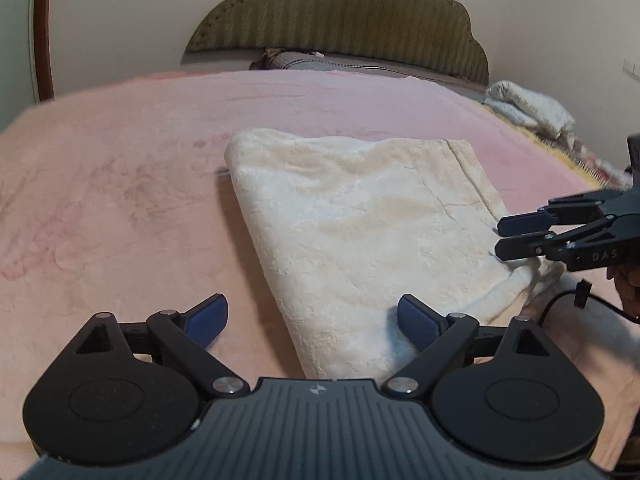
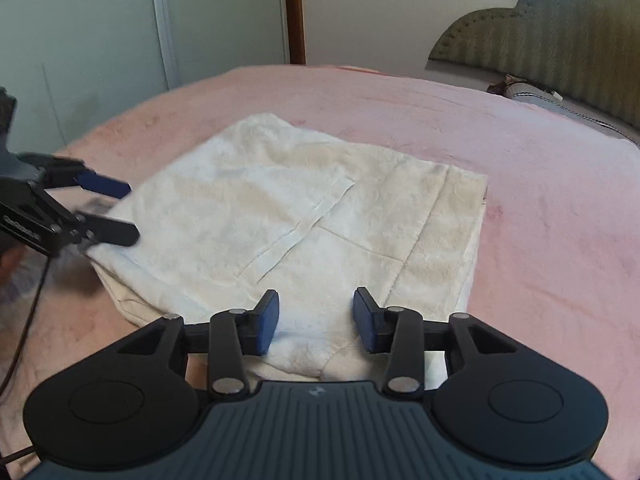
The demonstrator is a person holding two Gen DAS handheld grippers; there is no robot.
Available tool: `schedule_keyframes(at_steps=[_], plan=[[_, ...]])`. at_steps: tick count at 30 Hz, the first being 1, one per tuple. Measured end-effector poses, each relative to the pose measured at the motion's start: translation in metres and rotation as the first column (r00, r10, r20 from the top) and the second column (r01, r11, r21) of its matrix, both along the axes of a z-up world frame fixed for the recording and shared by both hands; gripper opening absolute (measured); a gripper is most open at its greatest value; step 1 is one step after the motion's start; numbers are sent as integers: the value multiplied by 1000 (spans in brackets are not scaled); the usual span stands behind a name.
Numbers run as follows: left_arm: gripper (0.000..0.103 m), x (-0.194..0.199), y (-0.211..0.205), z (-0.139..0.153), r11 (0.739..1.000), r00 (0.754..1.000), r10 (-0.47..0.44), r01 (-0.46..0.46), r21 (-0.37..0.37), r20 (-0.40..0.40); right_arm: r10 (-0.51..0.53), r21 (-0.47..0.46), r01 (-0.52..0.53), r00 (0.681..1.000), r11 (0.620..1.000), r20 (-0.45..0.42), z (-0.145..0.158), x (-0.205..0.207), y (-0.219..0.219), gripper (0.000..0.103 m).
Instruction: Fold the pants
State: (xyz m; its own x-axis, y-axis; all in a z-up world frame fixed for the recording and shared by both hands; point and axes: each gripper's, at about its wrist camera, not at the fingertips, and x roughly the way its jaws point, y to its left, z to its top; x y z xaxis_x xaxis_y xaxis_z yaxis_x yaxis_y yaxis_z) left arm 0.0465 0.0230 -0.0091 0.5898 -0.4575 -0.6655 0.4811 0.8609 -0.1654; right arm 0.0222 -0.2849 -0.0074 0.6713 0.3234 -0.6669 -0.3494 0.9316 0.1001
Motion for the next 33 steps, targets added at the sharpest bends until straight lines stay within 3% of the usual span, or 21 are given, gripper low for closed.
schedule_keyframes(at_steps=[1, 3, 4, 5, 10, 15, 18, 21, 24, 25, 26, 27, 28, 30, 33], plan=[[93, 7, 5, 0, 999, 999, 5, -7, -41, -45, -21, 43, 22, 1000, 999, -17, 5, 1, -6, 43], [94, 22, 14, -3, 990, 991, 5, -23, -136, -132, -55, 127, 56, 998, 990, -10, 14, 2, -22, 73], [94, 30, 18, -4, 983, 986, -4, -28, -183, -167, -82, 161, 82, 997, 983, -7, 16, 4, -31, 95], [94, 37, 21, -6, 975, 981, -10, -34, -220, -195, -124, 201, 123, 992, 972, -8, 17, 6, -44, 99], [97, 69, 27, -17, 927, 945, -81, -45, -371, -316, -170, 443, 218, 975, 869, -145, -7, 29, -105, 99], [101, 94, 26, -30, 868, 905, -177, -41, -494, -387, -89, 624, 219, 968, 750, -234, -37, 50, -134, 100], [102, 106, 22, -34, 839, 890, -210, -48, -542, -404, -4, 682, 166, 973, 713, -232, -40, 63, -134, 100], [102, 117, 13, -34, 834, 886, -218, -49, -549, -409, 31, 672, 142, 971, 727, -238, -40, 77, -125, 99], [100, 119, 1, -33, 847, 895, -202, -44, -530, -397, 30, 669, 147, 969, 729, -245, -40, 88, -118, 93], [97, 118, -2, -32, 851, 902, -191, -44, -523, -388, 15, 655, 157, 968, 739, -249, -40, 91, -114, 82], [95, 115, -3, -31, 858, 909, -177, -46, -511, -378, -11, 637, 177, 966, 750, -257, -40, 92, -113, 64], [85, 112, -4, -30, 870, 917, -161, -43, -491, -364, -42, 615, 203, 963, 762, -266, -41, 91, -112, 53], [70, 110, -5, -28, 885, 926, -141, -41, -463, -351, -76, 591, 230, 959, 774, -273, -42, 89, -112, 35], [48, 106, -3, -27, 913, 937, -95, -52, -404, -336, -91, 603, 241, 959, 760, -268, -44, 80, -115, 29], [30, 104, 3, -25, 909, 943, -71, -74, -411, -326, -108, 588, 227, 967, 776, -230, -33, 73, -108, 23]])
